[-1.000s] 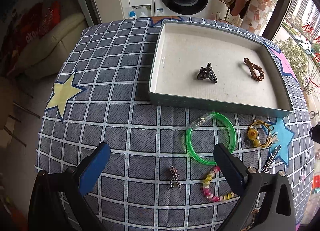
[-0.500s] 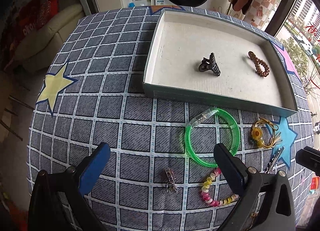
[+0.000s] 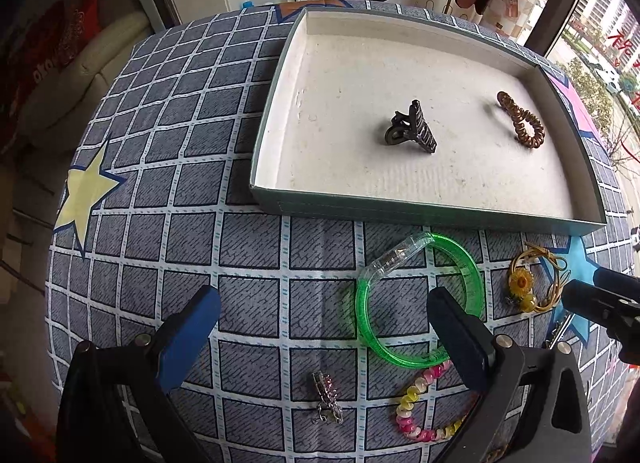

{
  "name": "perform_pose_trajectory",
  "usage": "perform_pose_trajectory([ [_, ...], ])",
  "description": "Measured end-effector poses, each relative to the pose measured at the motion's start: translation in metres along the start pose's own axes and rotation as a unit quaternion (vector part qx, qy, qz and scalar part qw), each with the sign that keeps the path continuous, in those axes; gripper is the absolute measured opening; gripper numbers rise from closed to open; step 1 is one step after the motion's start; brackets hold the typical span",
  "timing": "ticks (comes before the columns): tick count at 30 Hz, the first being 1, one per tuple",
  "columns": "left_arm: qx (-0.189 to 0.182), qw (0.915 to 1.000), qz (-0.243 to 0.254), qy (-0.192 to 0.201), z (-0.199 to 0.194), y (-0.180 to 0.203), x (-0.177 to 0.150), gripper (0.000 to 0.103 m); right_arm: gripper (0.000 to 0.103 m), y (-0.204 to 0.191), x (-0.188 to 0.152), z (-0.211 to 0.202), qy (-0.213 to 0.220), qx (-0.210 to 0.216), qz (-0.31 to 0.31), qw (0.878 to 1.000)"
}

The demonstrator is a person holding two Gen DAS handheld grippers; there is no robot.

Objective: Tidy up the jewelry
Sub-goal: 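Grasp the green bangle with the left tool while the right tool grasps the yellow flower hair tie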

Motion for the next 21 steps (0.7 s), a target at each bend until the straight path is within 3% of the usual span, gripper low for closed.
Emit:
perform_pose_trajectory([
  [8, 0.003, 0.9998, 0.006, -0.019, 0.024, 0.012, 0.011, 0.1, 0.082, -0.019, 0.011, 0.014, 0.0, -0.039, -0.05, 0.998],
  [14, -0.003, 0.9999, 0.01, -0.012, 0.028, 0.02, 0.015, 0.09, 0.068, -0.033, 0.018, 0.013, 0.015, -0.061, -0.078, 0.995],
  [17, -0.011, 0.9998, 0.017, -0.009, 0.03, 0.03, 0.016, 0.079, 0.061, -0.046, 0.02, 0.015, 0.026, -0.082, -0.103, 0.991],
  [19, -0.016, 0.9996, 0.022, -0.005, 0.03, 0.038, 0.016, 0.065, 0.056, -0.053, 0.018, 0.015, 0.034, -0.097, -0.12, 0.987],
  [21, -0.017, 0.9995, 0.026, -0.003, 0.029, 0.043, 0.015, 0.056, 0.046, -0.061, 0.017, 0.013, 0.042, -0.097, -0.133, 0.985],
])
Point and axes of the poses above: each gripper's, at about its wrist camera, not at the fingertips, and z roughly the way its jaws point, y to its right, x to its top, the point moved 5 cm from there along z, roughly the way its jaws point, and after that the axes turned 15 degrees about -x, right-handed, at the moved point
